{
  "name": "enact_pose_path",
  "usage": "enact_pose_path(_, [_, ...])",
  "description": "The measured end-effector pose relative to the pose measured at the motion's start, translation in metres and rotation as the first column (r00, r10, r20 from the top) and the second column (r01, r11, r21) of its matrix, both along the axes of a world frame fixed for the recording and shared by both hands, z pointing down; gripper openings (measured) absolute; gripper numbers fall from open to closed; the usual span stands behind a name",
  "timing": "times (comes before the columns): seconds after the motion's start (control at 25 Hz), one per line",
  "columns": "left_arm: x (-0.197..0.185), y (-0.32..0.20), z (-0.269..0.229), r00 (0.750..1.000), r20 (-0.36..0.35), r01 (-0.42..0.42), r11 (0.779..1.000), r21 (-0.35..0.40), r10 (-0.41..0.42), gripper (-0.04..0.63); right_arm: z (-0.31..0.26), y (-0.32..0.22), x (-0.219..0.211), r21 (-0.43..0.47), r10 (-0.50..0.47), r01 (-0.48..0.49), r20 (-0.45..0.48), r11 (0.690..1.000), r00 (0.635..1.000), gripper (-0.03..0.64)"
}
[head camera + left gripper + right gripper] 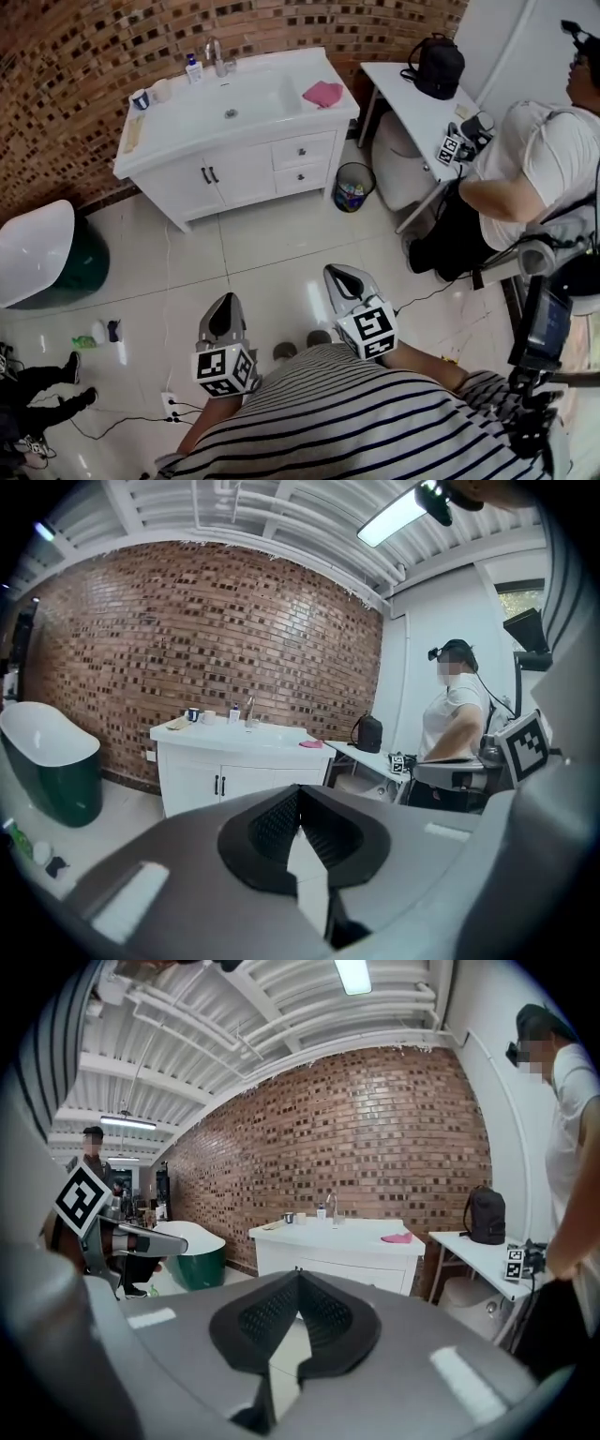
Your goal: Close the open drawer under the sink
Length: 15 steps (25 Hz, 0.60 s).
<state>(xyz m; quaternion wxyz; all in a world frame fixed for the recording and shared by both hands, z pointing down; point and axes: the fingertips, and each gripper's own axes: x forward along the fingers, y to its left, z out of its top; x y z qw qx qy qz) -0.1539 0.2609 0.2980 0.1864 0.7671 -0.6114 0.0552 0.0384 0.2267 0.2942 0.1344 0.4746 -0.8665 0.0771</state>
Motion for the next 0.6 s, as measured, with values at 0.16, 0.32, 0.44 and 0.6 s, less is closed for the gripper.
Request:
enact_pose_path(0.16, [0.004, 0.000, -0.001, 1.000, 0.011, 0.011, 1.000, 0.001, -0.011, 0.017, -0.008, -0.006, -0.002, 0.007, -0.022, 0.021, 0.007, 1.000, 1.000, 0.000])
enact_pose_path(0.32, [0.019, -0.006, 0.003, 1.000, 0.008, -0.001, 1.000, -0.010, 0.001, 0.017, -0.008, -0.008, 0.010, 0.013, -0.019, 0.019, 0.006, 1.000, 1.000, 0.000])
enact_pose_path(0.44, [0.019, -0.005, 0.001, 1.000, 0.015, -0.002, 1.000, -0.006, 0.002, 0.017, -0.003, -0.007, 0.006, -0.001, -0.026, 0.026, 0.004, 1.000, 1.000, 0.000])
enact_pose_path(0.6, [0.031, -0.011, 0.005, 1.000, 0.006, -0.031, 1.000, -0.006, 0.031, 0.017, 0.001, -0.008, 0.016, -0.009, -0.011, 0.011, -0.015, 1.000, 1.000, 0.000])
